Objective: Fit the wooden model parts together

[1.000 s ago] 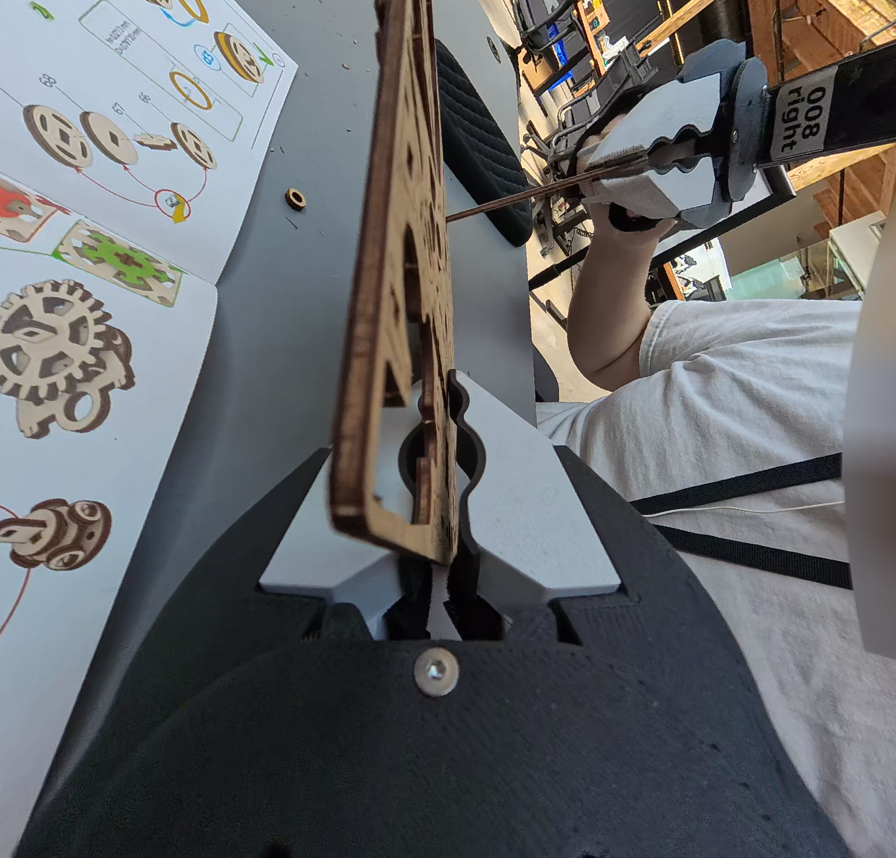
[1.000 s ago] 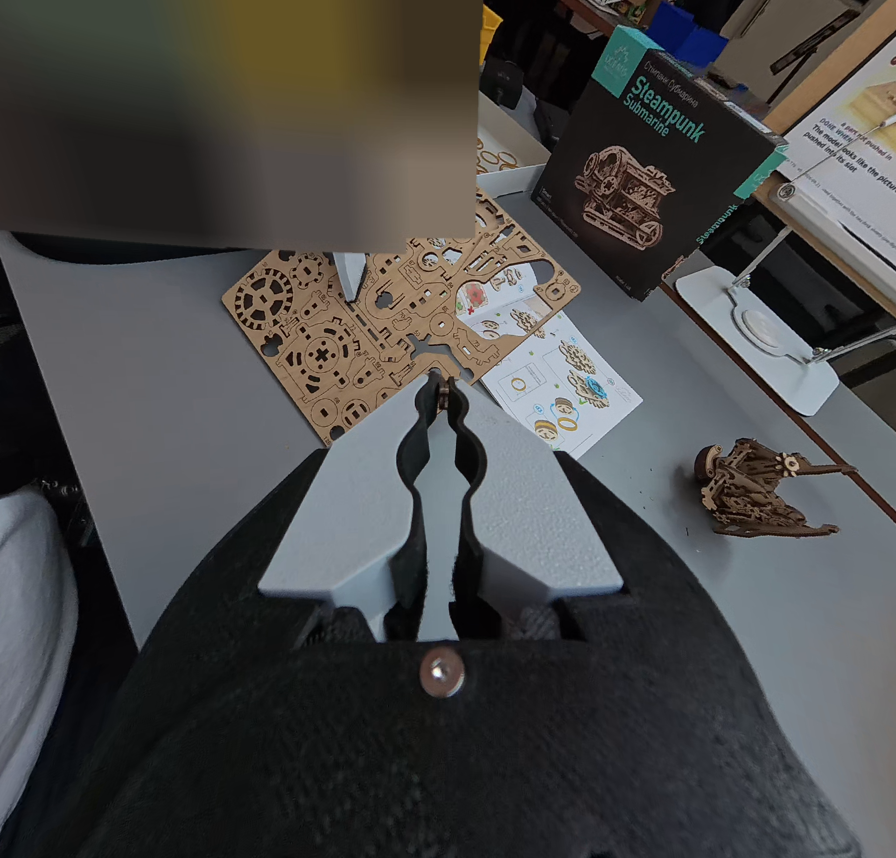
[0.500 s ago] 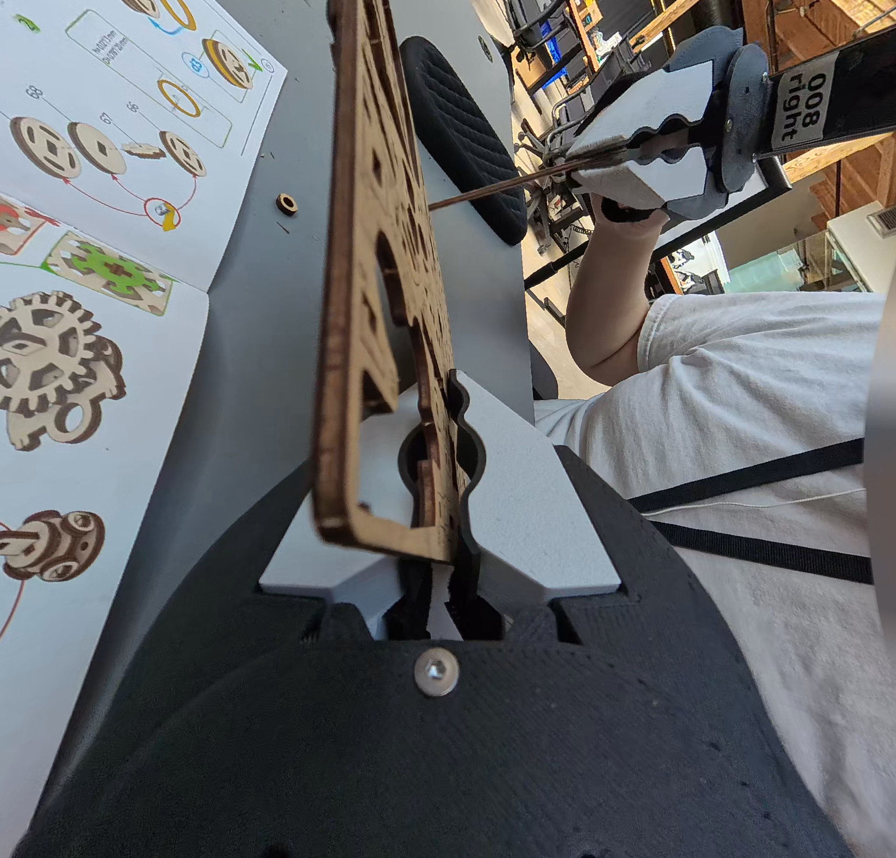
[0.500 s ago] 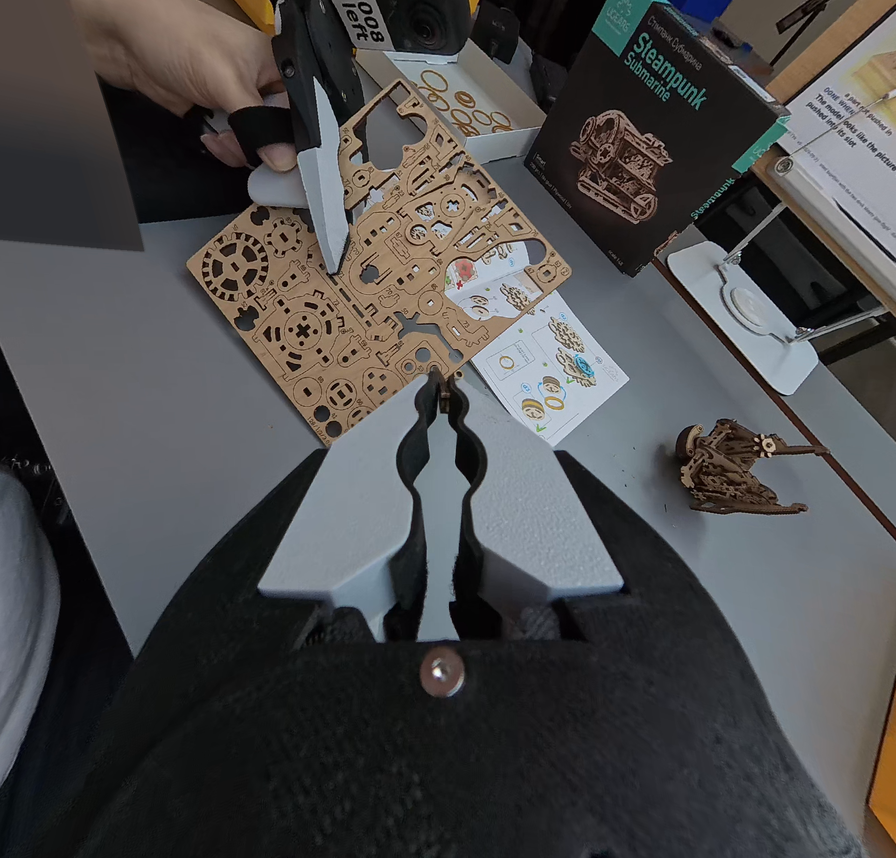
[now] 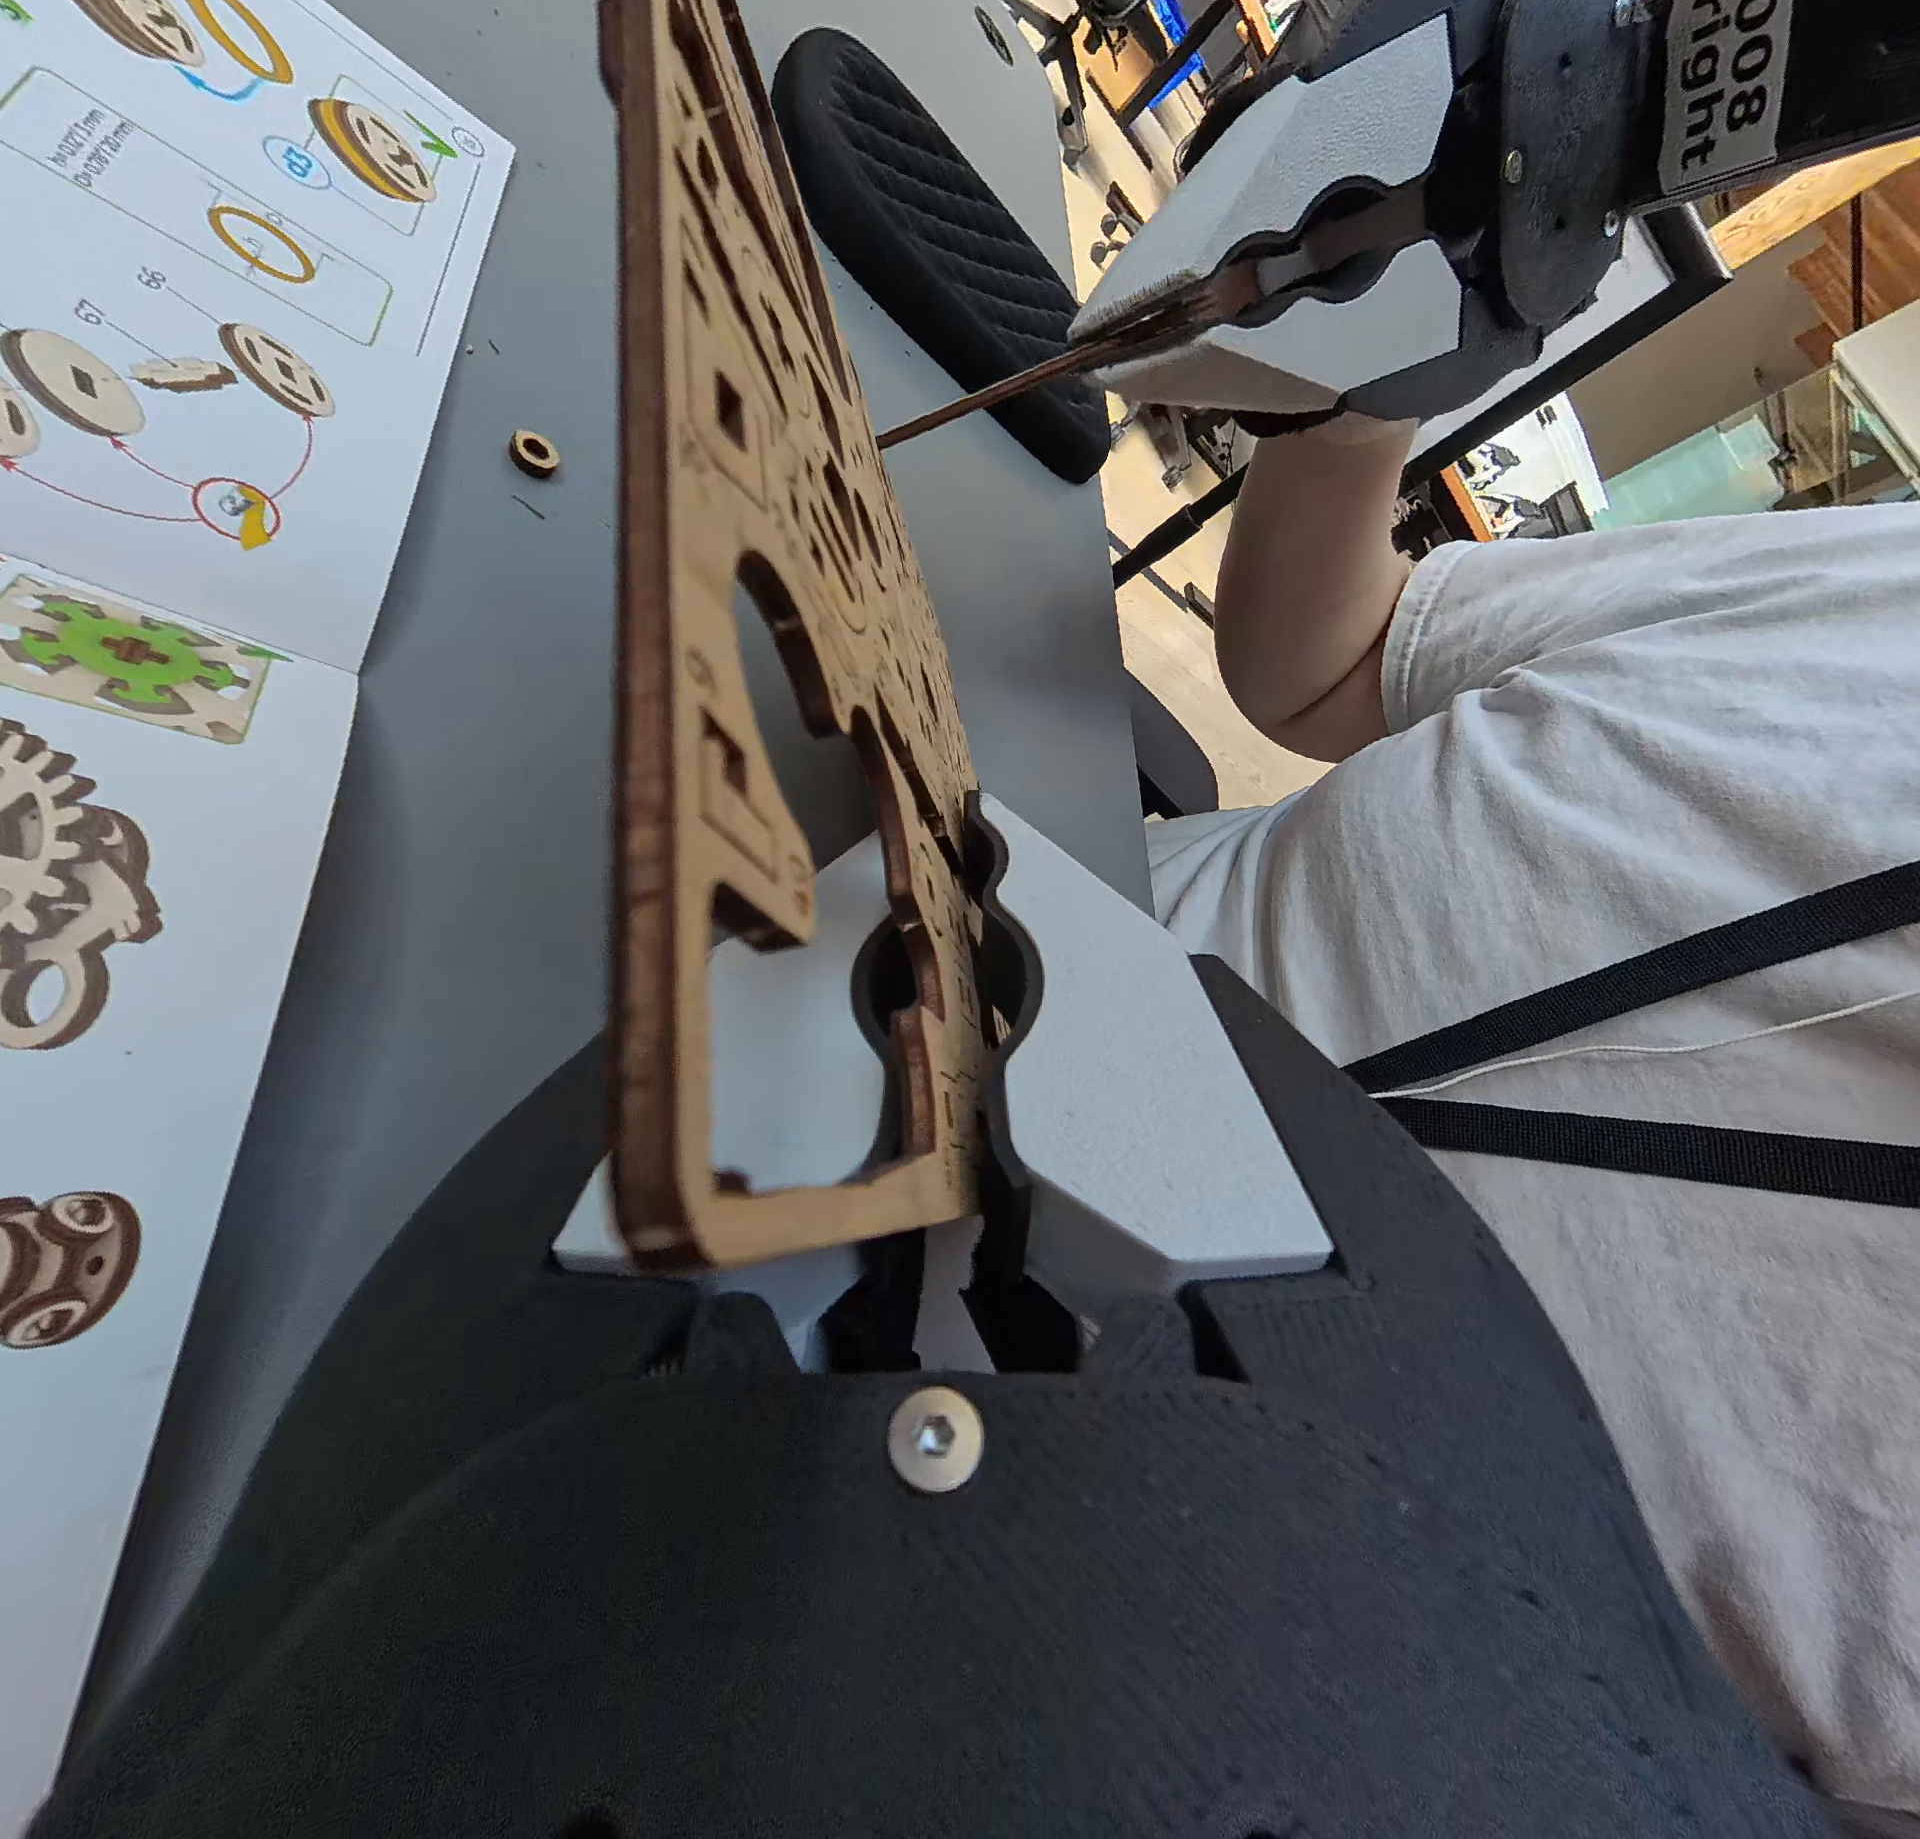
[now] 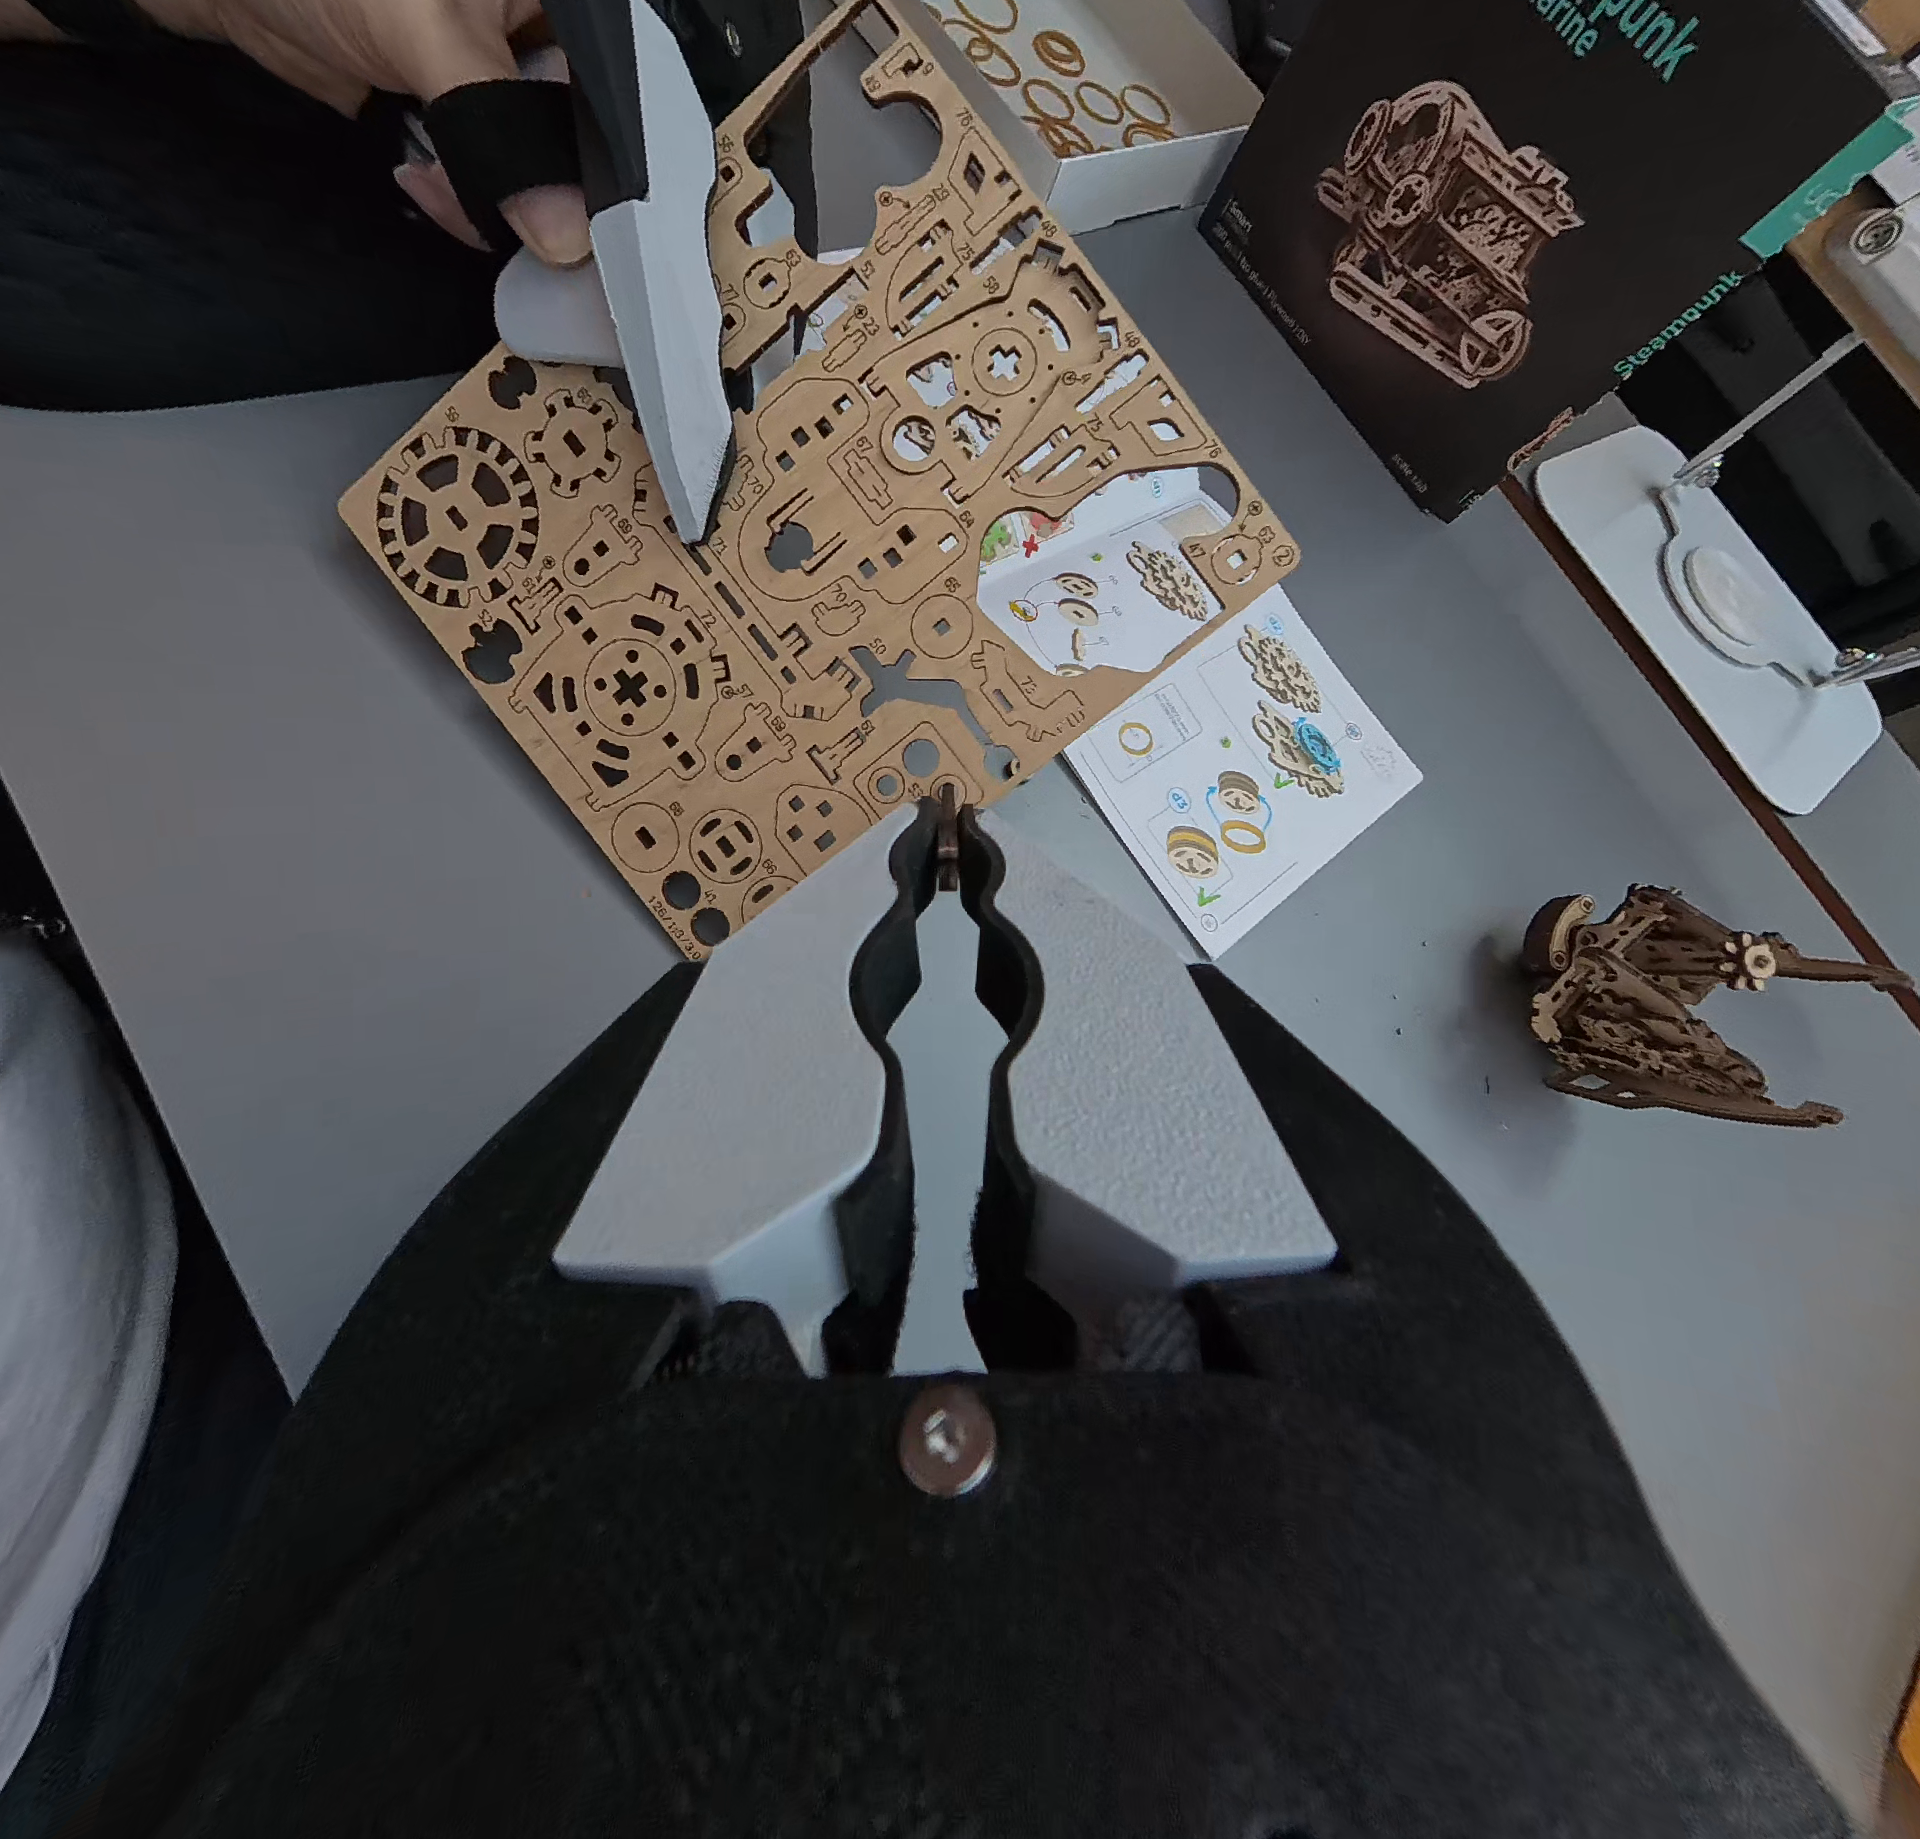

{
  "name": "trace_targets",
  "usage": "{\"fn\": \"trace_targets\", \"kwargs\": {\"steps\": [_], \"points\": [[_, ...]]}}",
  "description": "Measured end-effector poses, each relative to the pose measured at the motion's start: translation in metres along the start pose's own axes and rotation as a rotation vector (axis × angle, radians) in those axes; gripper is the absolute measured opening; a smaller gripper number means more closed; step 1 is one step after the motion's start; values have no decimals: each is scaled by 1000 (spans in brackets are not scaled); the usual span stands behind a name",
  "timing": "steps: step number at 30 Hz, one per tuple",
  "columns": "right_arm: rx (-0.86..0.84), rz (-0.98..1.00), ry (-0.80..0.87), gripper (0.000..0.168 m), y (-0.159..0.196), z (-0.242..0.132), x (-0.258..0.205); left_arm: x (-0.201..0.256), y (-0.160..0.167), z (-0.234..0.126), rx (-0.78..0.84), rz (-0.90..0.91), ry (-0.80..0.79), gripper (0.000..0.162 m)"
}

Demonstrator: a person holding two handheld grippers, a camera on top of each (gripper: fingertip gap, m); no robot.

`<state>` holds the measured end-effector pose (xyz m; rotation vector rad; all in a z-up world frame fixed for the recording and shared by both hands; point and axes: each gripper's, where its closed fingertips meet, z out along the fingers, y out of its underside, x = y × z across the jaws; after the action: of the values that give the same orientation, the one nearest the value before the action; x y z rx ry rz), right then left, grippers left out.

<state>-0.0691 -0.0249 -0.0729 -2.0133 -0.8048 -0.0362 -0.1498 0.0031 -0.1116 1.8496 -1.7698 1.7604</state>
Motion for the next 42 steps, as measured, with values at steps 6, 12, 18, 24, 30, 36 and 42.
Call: {"fn": "trace_targets", "kwargs": {"steps": [6, 12, 18, 24, 30, 36, 42], "points": [[178, 247, -117, 1, -4, -3, 6, 4, 3, 3, -28, 41, 3, 1], [139, 129, -104, 2, -14, 5, 14, 3, 1, 2, -16, 60, -23, 1], [181, 210, -127, 1, 5, 0, 12, -2, -1, 1, 0, 17, -25, 1], [121, -15, 18, 1, 5, -1, -1, -5, 0, 0, 3, -14, -15, 0], [12, -207, 55, 2, -12, 15, -6, -2, 1, 2, -14, 34, -30, 2], [146, 102, -103, 2, -13, 4, 9, -2, -1, -1, -2, 33, -28, 0], [393, 486, -288, 3, 5, -7, 18, -1, -1, 1, 0, 28, -21, 1]]}}
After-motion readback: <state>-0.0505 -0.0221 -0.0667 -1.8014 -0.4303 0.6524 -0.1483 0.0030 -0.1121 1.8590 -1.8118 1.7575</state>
